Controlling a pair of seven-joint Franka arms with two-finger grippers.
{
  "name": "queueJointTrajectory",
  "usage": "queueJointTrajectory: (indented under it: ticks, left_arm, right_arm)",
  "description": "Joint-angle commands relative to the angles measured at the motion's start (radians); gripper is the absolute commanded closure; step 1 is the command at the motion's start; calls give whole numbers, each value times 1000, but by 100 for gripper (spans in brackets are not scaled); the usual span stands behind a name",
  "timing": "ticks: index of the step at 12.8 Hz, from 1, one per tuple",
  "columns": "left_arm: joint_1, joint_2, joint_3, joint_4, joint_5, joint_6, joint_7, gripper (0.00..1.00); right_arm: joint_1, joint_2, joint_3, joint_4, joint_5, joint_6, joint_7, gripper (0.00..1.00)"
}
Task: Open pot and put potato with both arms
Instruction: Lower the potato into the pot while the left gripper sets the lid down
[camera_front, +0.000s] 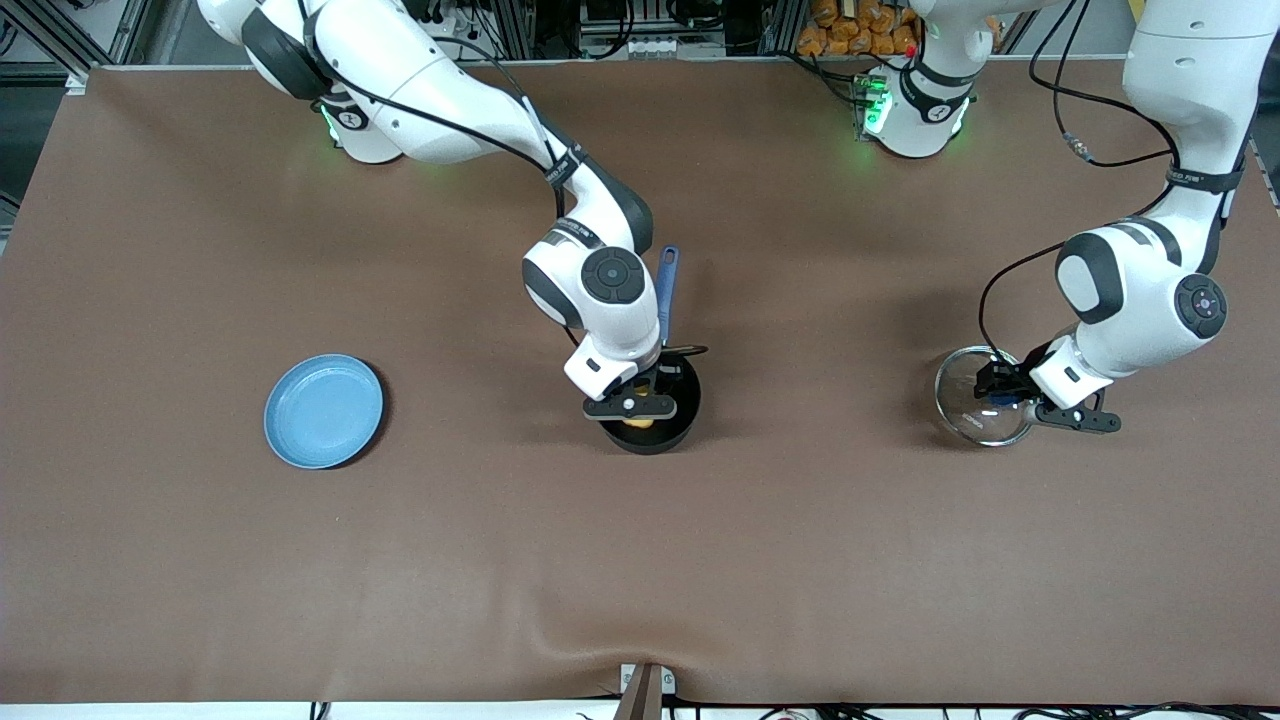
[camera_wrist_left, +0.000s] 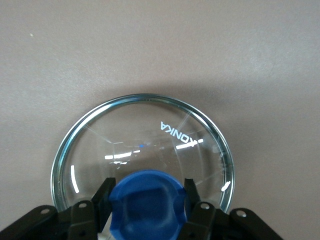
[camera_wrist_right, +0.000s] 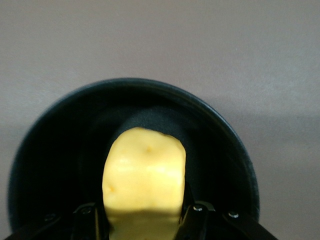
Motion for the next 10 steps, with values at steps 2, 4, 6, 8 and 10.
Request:
queueJointTrajectory:
  ticks: [2, 4, 6, 8, 10]
  left_arm:
    - [-5, 3, -14, 25, -22, 11, 8, 0]
    - [-5, -29, -16, 36, -22, 5, -1, 0]
    - [-4, -101, -16, 51, -22, -35, -8, 0]
    - [-5, -171, -29, 80, -10, -104, -106, 0]
    - [-1, -208, -37, 135, 8, -209, -165, 0]
  right_arm:
    - [14, 39, -10, 35, -9, 12, 26, 100]
    - [14, 47, -10, 35, -11, 19, 26, 100]
    - [14, 53, -10, 35, -9, 26, 28, 85]
    - [14, 53, -10, 35, -9, 28, 28, 50]
    - [13, 53, -10, 35, -9, 28, 35, 24]
